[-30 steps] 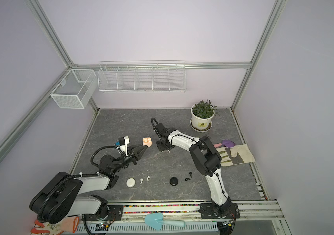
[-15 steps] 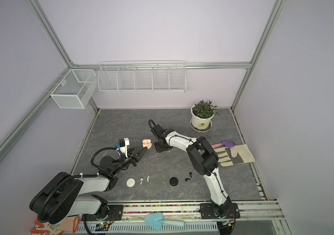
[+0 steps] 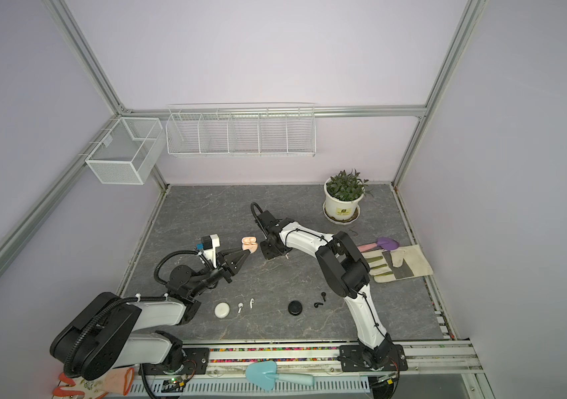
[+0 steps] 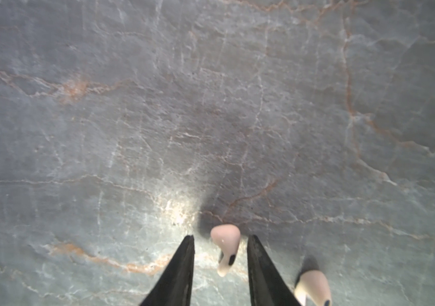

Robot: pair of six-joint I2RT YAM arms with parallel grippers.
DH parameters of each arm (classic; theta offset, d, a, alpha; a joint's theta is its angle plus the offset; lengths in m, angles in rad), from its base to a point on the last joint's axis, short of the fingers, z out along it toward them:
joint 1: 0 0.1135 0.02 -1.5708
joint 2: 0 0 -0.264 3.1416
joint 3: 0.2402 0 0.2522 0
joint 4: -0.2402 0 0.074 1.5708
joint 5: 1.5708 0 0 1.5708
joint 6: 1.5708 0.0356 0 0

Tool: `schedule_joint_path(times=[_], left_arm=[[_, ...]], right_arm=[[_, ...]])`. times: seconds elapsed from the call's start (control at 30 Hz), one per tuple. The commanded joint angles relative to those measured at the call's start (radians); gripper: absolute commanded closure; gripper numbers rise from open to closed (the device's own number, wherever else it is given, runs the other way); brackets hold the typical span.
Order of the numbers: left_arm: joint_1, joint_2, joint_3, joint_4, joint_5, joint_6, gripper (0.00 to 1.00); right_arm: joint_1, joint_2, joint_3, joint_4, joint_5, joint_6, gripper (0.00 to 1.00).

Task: Insert wireless bluetooth earbuds into charging case
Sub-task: Pick up the wireless bluetooth earbud from the center of the table.

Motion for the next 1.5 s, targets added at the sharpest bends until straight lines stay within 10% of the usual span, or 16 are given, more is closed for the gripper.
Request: schedule_joint_path(times=[0.0, 1.47], left_arm=[[0.005, -0.007, -0.013, 0.044, -0.008, -0.001, 1.0], [0.004, -0.017, -0.017, 0.043, -0.011, 0.004, 1.0]], right_arm=[[-0.005, 0.041, 0.017, -0.035, -0.022, 0.022, 0.63], [0.014, 0.068, 0.074, -0.106, 0.063, 0.027, 0.75]])
